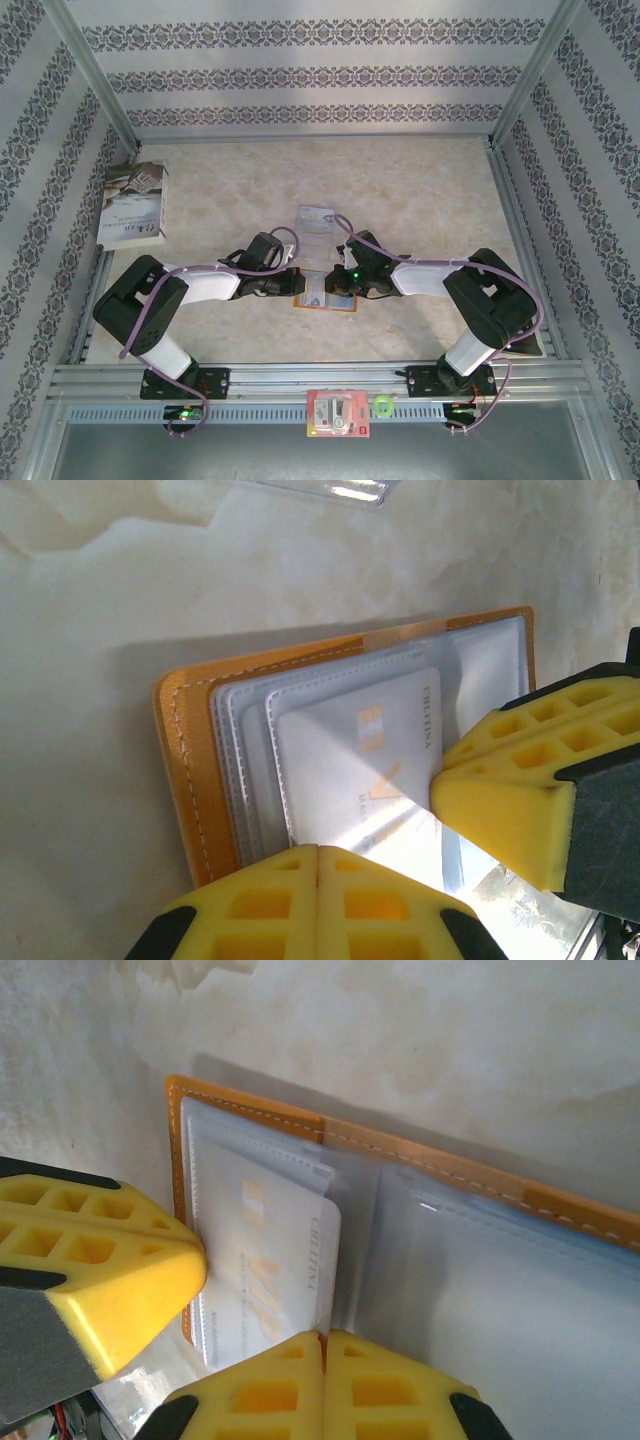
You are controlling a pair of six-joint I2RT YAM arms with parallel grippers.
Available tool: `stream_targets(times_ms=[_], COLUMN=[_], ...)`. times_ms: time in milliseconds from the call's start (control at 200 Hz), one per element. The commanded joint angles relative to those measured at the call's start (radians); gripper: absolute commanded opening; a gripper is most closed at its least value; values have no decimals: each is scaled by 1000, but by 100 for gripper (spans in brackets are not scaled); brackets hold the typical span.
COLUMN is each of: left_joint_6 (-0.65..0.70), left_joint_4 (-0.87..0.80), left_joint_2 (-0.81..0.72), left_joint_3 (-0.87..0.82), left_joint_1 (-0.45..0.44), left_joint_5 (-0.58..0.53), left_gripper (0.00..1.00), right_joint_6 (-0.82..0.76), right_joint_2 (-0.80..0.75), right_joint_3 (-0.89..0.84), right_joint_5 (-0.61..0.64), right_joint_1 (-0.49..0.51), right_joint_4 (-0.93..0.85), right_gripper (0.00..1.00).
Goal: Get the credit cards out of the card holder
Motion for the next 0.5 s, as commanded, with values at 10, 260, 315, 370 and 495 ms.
stream_targets(times_ms=[10,260,315,370,495], left_joint_6=[-1,-3,-5,-5,-6], left_joint_4=[-136,-136,-135,-136,-133], left_joint_2=[47,47,44,44,53], left_joint_3=[-54,-54,-53,-54,-52], left_joint_1=[9,9,10,10,9], left_joint_5=[-74,-70,-70,-70,-68], left_gripper=[0,0,0,0,0], right_joint_6=[-4,-1,0,2,0], right_joint_2=[-10,-5,-9,-16,-23], right_joint_3=[-26,-21,-21,-26,-19], right_joint_5=[51,42,35,30,5], right_joint_1=[-26,-25,-24,-21,-13], right_joint_4=[-56,-40,-37,-23,-2], right_gripper=[8,2,7,14,18])
